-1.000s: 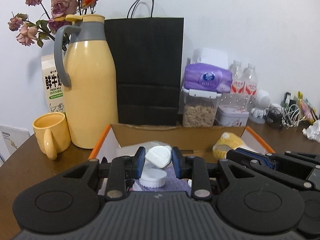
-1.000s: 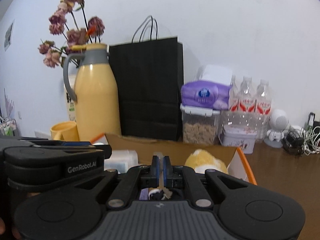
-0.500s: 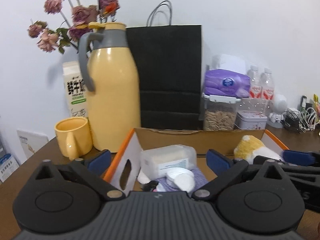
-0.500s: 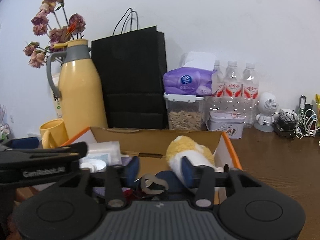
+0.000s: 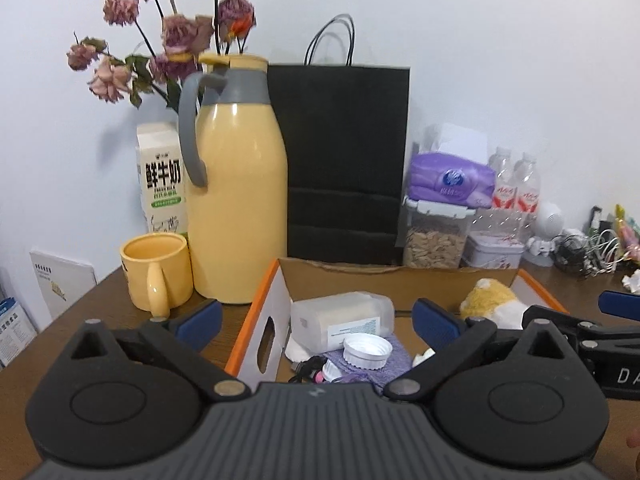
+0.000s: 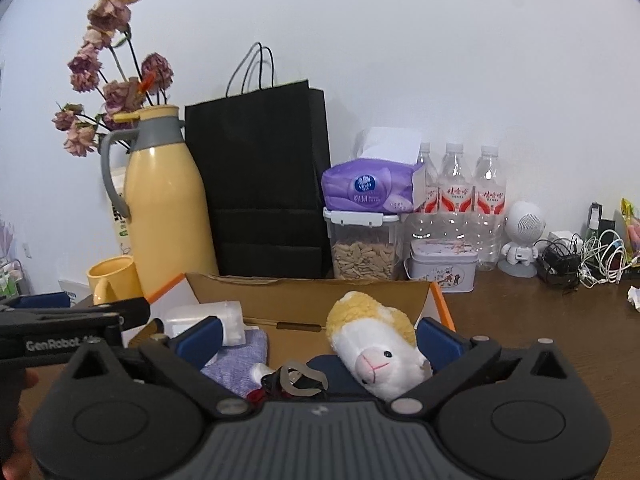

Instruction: Organize objects

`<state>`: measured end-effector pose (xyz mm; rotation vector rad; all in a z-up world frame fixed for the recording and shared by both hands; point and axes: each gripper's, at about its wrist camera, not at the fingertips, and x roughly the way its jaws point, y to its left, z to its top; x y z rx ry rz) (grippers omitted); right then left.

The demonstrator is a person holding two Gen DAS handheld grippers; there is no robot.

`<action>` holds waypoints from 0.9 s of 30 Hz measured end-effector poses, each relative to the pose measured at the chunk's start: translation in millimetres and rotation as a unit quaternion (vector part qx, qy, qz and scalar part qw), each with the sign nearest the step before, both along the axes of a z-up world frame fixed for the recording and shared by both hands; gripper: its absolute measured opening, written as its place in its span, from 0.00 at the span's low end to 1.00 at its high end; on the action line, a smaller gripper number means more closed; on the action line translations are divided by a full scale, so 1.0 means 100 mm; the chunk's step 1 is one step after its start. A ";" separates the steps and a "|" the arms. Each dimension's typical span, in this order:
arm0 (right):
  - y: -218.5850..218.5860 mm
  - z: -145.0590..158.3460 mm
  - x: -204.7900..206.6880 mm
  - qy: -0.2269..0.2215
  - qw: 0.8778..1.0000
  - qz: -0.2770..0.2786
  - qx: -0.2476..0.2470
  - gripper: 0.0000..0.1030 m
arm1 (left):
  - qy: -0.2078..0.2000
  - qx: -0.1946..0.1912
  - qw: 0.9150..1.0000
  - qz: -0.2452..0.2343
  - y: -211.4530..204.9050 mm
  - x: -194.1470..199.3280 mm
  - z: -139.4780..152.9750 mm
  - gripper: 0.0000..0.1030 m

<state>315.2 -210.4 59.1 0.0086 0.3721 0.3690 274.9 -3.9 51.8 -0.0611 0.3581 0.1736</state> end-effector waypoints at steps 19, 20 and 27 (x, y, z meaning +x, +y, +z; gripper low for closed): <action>-0.27 0.07 -1.16 0.006 1.000 -0.004 -0.010 1.00 | 0.030 0.005 0.999 -0.023 0.08 -1.14 0.07 1.00; -0.28 0.03 -1.21 0.015 1.000 -0.004 -0.013 1.00 | 0.036 0.006 0.999 -0.023 0.08 -1.21 0.05 1.00; -0.32 -0.17 -1.47 0.056 0.998 -0.008 -0.022 1.00 | 0.071 0.007 0.997 -0.030 0.02 -1.54 -0.12 1.00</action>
